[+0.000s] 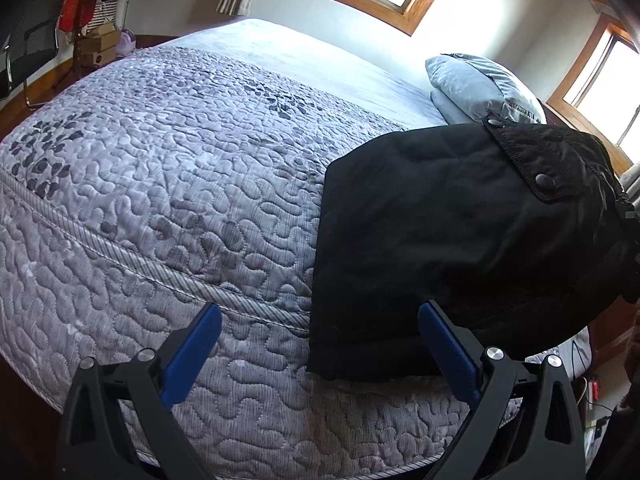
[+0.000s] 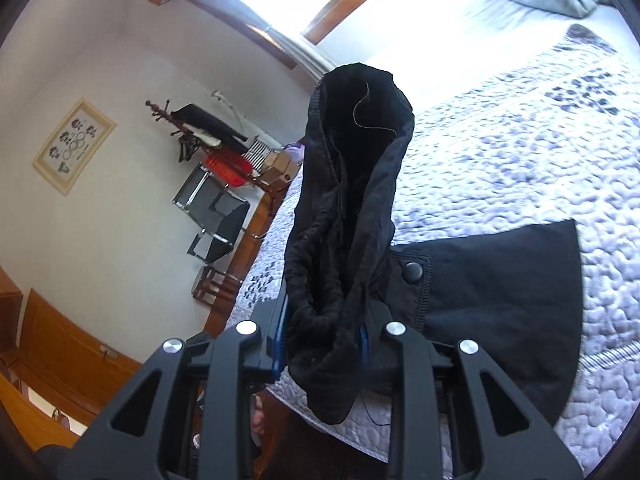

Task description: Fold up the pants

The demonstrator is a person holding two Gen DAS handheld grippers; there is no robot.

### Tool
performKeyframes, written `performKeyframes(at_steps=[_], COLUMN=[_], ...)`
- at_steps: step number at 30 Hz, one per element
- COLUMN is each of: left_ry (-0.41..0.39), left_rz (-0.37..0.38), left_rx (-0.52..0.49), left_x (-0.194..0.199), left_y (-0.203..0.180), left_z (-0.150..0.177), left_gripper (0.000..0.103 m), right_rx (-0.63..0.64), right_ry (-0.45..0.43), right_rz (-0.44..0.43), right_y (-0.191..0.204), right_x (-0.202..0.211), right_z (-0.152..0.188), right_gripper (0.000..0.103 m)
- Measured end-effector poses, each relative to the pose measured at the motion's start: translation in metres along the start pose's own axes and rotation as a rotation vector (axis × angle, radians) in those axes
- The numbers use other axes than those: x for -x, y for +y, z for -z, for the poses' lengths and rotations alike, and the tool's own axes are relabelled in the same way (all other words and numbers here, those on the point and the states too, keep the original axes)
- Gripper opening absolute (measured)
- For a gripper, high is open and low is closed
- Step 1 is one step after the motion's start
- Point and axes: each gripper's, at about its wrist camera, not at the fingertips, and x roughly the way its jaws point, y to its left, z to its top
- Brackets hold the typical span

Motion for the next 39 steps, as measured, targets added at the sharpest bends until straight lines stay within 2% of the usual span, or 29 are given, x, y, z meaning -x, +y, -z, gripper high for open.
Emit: performKeyframes(at_steps=[12,24,28,30,33,34,39], left_ry=[0.041,0.062,0.071,0.076,0.077,0.077,0.079], left_rz=[-0.015,-0.020,-0.020,-0.018,-0.020,-0.021,-0.019], left_rx=[-0.053,-0.086,-0.094,-0.097,-0.105,-0.108,-0.102], left_x=[-0.012,-0.016,-0.019,-0.019,-0.019,-0.018,-0.018], left_y=[-0.020,-0.033,-0.037,-0.039,-0.040,-0.041,-0.039], left_z=[0.004,0.006,0.006,0.007,0.008,0.008,0.008], left_gripper=[0.099,0.099,0.099,0.099,0.099,0.099,0.099], right_rx=[-0.124,-0.299,-0.334,-0.331,-0.304,-0.296,-0.269], right_ry=[-0.014,0.049,0.072,0.071,0.070,0.063,0.045], right_rz=[0.045,0.119,0.125,0.118,0.127,0.126,0.143], right_y=[-0.077,-0.162,-0.177,-0.179,-0.175,-0.177,-0.172], right_x=[0.020,0.002,-0.006,-0.006,0.001,0.006,0.025], right_z=[0.017,0.053,0.063,0.064,0.063,0.064,0.068], right_gripper=[0.026,0.030,0.043,0.046,0.065,0.068,0.066])
